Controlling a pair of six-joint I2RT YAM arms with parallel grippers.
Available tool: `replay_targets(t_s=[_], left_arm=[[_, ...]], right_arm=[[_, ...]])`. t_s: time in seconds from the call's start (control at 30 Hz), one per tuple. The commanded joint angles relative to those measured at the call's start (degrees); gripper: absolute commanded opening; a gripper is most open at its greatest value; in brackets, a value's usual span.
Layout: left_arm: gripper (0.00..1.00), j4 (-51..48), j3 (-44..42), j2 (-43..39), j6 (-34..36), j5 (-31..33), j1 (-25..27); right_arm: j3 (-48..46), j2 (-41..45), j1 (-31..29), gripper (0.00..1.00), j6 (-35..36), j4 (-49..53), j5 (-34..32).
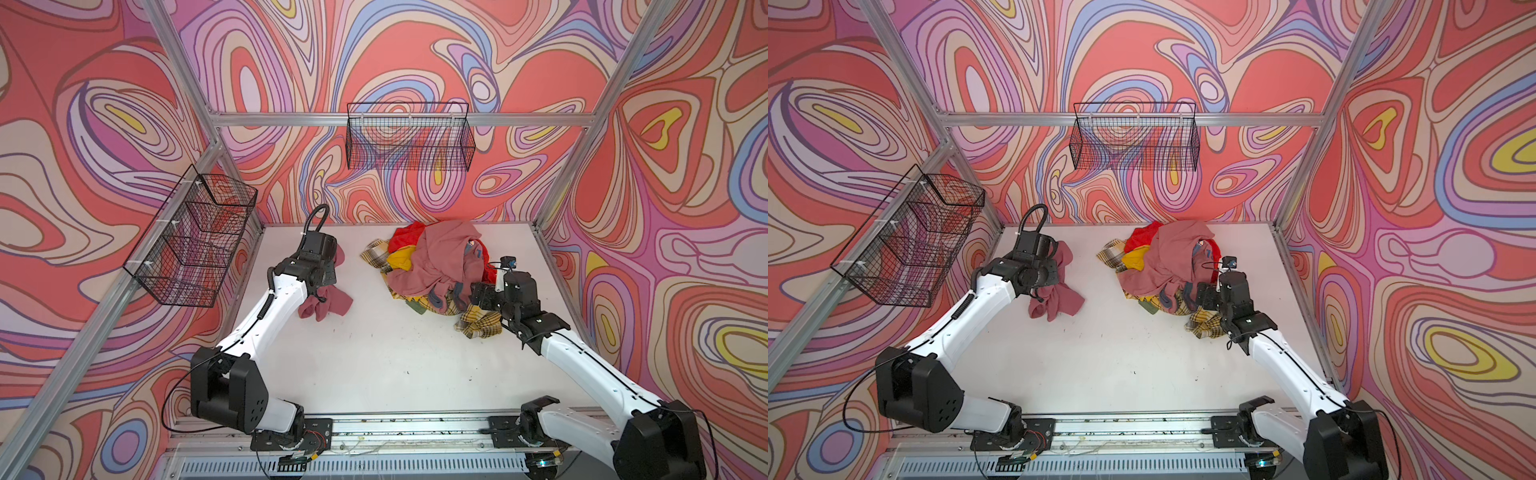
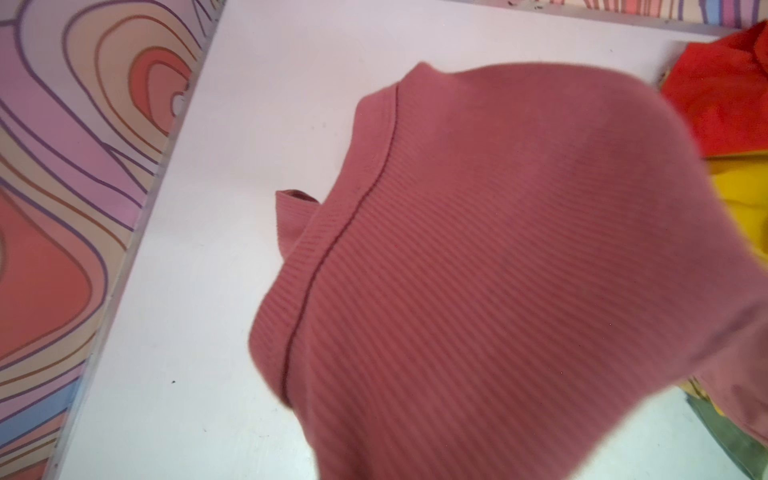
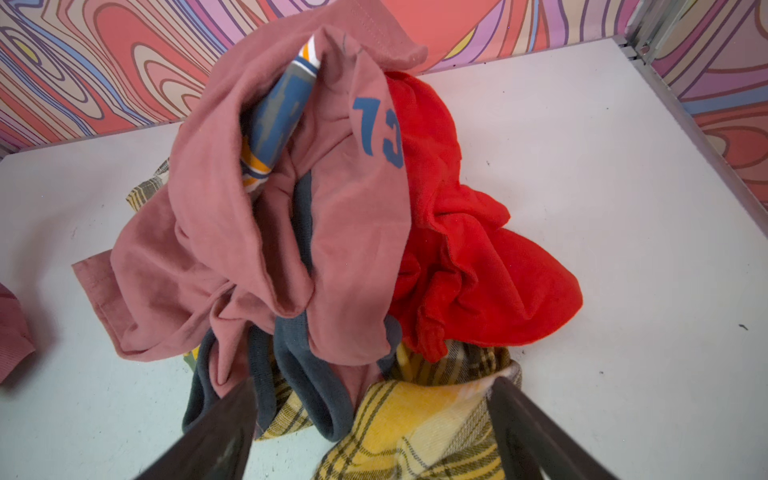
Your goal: Pick out a specific cloth from the pile
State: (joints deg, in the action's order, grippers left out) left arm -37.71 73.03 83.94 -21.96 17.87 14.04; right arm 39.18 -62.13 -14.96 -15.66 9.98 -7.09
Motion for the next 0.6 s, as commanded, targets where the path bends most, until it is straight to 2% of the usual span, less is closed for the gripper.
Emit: replay_targets(t_s=[0.0,0.33,0.57], left_arm=[[0.00,0.8,3.3,2.5,3.0,5.0,-1.3],[0.00,3.1,9.8,13.6,5.9,2.9,-6.8],[0.00,3.6,13.0,20.2,5.6,3.5,-7.5]], right_arm=[[-1.0,1.4,0.4,0.91,0.8,0.8,-1.0],[-1.1,3.5,0.4,0.91,1.6,2.2,-3.1],[-1.1,3.8,0.4,0.91,2.6,3.1,-4.1]])
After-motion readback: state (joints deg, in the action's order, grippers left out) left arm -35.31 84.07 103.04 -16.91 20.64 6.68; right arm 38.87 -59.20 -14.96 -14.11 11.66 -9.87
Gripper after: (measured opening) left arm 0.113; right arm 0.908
